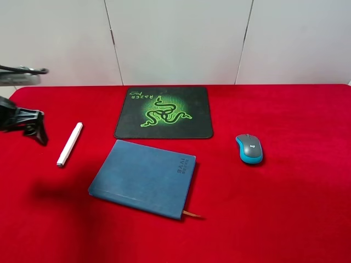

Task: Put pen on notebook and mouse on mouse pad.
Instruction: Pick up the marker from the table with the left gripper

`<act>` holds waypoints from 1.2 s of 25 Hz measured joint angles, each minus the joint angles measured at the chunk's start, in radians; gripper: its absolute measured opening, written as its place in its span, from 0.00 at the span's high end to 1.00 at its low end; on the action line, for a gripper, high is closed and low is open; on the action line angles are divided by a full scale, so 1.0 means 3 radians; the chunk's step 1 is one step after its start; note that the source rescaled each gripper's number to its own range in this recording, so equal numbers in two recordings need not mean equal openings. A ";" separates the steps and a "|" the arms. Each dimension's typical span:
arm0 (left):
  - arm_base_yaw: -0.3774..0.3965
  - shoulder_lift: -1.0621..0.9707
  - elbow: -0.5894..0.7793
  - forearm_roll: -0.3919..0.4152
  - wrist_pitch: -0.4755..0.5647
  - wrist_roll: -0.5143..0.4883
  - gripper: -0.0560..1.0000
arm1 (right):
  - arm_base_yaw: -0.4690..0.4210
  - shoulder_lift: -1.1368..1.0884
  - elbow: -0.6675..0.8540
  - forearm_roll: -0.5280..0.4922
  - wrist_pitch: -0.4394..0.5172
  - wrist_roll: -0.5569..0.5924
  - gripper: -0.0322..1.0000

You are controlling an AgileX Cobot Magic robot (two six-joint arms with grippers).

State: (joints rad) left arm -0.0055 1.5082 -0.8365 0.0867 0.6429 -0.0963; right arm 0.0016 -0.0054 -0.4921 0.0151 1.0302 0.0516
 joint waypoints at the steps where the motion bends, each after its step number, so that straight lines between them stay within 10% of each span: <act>1: 0.0000 0.0122 -0.0043 0.0000 -0.0051 0.0000 0.02 | 0.0000 0.0000 0.0000 0.0000 0.0000 0.0000 0.00; 30: -0.0247 0.1648 -0.0948 0.0012 -0.0378 -0.0003 0.10 | 0.0000 0.0000 0.0000 0.0000 0.0000 0.0000 0.00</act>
State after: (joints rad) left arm -0.0796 2.0025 -1.1208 0.0903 0.5296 -0.0973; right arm 0.0016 -0.0054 -0.4921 0.0151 1.0302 0.0516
